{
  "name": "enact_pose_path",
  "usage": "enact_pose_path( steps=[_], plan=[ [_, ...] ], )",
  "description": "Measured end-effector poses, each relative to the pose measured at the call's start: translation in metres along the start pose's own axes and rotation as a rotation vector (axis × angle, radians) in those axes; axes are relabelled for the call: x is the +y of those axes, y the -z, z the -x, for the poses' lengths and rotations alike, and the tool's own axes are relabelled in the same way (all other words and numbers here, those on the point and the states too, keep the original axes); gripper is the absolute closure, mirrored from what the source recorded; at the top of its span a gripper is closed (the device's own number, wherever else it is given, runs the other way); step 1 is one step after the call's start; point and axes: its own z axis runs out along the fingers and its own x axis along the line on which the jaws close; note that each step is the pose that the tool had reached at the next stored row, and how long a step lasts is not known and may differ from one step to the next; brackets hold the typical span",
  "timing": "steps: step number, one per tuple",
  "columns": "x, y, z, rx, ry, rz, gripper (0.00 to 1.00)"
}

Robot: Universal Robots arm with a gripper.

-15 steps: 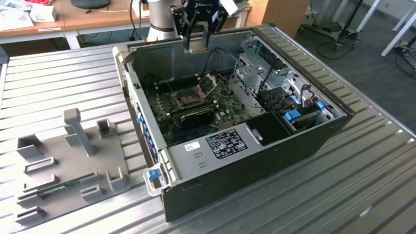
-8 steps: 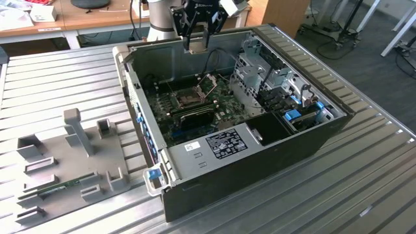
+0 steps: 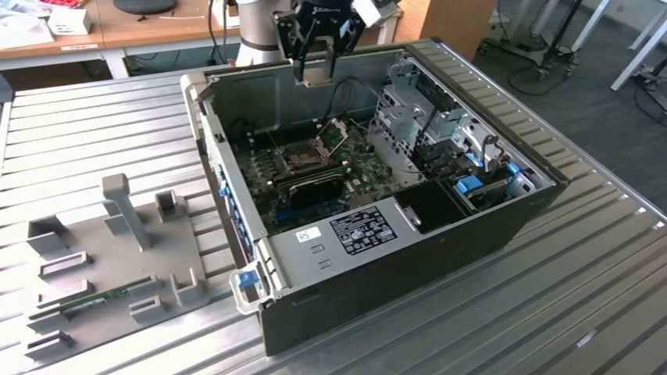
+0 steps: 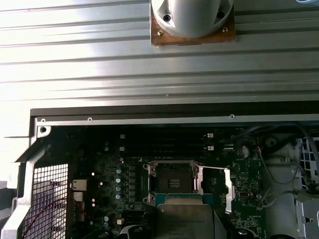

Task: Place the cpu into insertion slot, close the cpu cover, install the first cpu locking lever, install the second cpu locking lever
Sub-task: 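Place the cpu into insertion slot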

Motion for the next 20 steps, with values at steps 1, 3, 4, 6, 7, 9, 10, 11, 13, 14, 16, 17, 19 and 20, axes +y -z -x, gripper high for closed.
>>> enact_pose_path(
  steps=[1,3,4,6,7,9,10,11,13,14,16,17,19,20],
  plan=[
    [0.0,-0.0001,0.0,0.0,0.0,0.0,0.46],
    [0.0,-0.0003,0.0,-0.0001,0.0,0.0001,0.46],
    [0.0,-0.0007,0.0,-0.0002,0.0,0.0003,0.46],
    [-0.0001,-0.0012,0.0,0.0,0.0,0.0,0.46],
    [-0.0001,-0.0016,0.0,0.0,0.0,0.0,0.46],
    [-0.0002,-0.0023,0.0,0.0,0.0,0.0,0.46],
    [-0.0003,-0.0028,0.0,0.0,0.0,0.0,0.46],
    [-0.0003,-0.0028,0.0,0.0,0.0,-0.0001,0.46],
    [-0.0003,-0.0028,0.0,0.0,0.0,0.0,0.46],
    [-0.0003,-0.0028,0.0,0.0,0.0,0.0,0.46],
    [-0.0004,-0.0039,0.0001,0.0,0.0,0.0,0.46],
    [-0.0003,-0.0039,0.0001,0.0,0.0,0.0,0.46],
    [-0.0004,-0.004,0.0001,0.0,0.0,0.0,0.46],
    [-0.0003,-0.0044,0.0001,-0.0001,0.0,0.0003,0.46]
  ],
)
